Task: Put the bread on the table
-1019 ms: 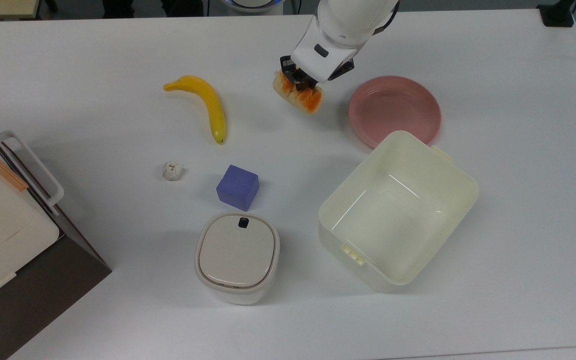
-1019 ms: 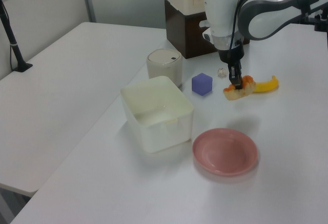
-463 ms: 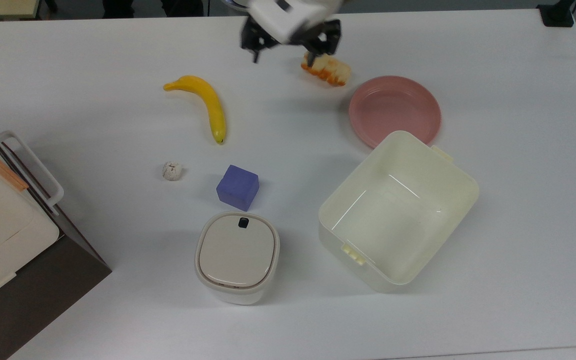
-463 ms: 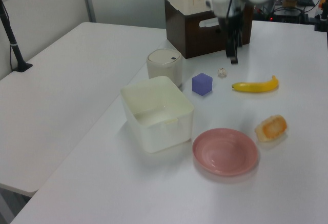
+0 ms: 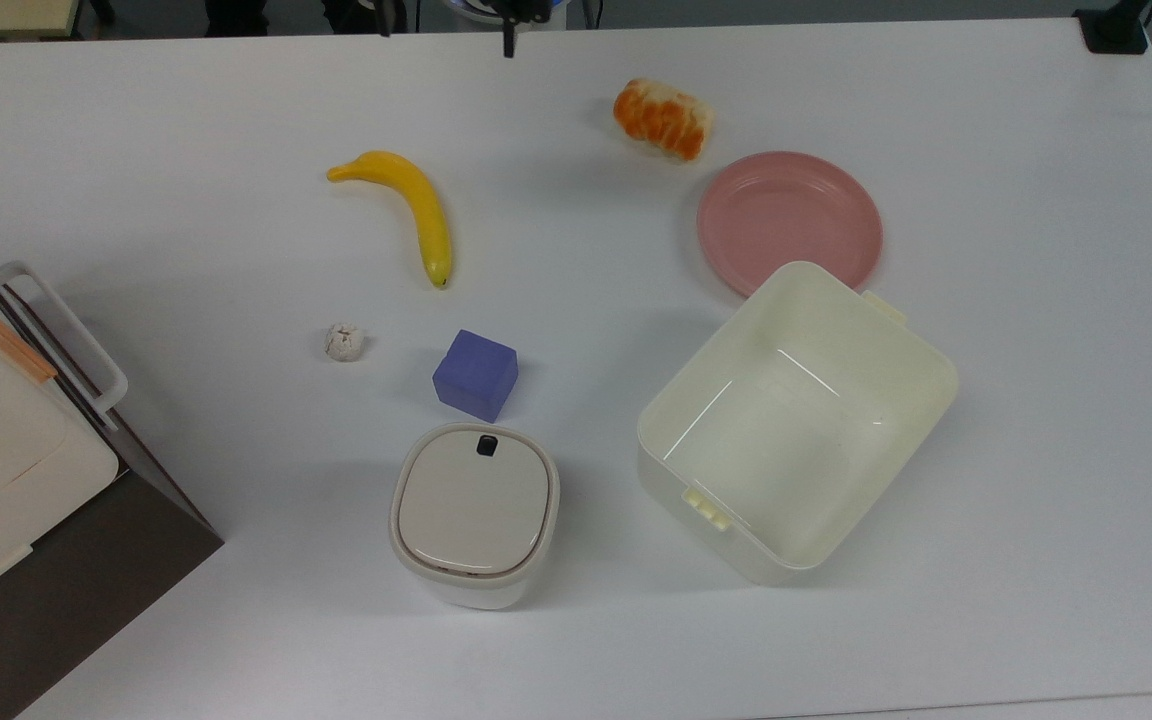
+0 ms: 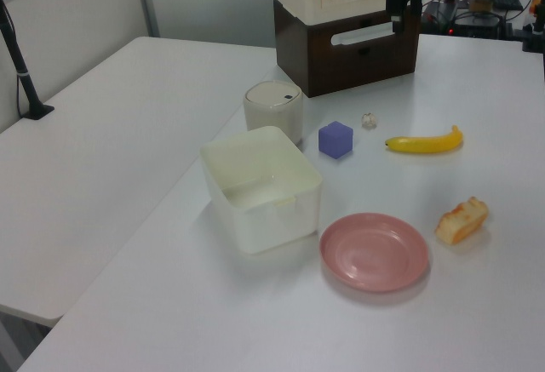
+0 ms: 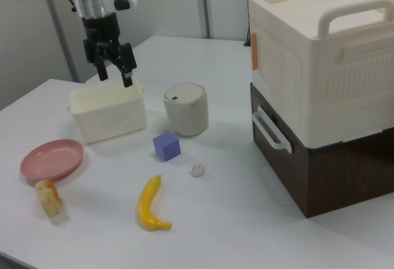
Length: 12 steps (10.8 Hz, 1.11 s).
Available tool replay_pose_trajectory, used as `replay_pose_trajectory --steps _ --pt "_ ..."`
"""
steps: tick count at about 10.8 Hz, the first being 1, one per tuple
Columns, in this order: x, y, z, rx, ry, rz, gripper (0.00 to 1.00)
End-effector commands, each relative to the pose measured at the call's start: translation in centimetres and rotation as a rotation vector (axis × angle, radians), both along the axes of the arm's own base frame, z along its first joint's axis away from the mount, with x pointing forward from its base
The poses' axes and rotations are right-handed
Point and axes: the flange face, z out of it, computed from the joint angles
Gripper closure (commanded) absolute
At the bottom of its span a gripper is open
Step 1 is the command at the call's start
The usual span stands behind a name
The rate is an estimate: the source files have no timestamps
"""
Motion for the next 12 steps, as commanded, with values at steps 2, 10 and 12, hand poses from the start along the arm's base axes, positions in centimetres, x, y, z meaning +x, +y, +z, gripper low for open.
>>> replay_pose_trajectory --steps 2,10,12 --pt "-0.2 -3.5 3.2 0.021 -0.064 -0.081 0.00" --pt "1.0 -0.2 3.6 0.085 -0.215 -0.019 0.00" --pt "0.9 -0.1 3.5 0.087 -0.207 -0.018 0.00"
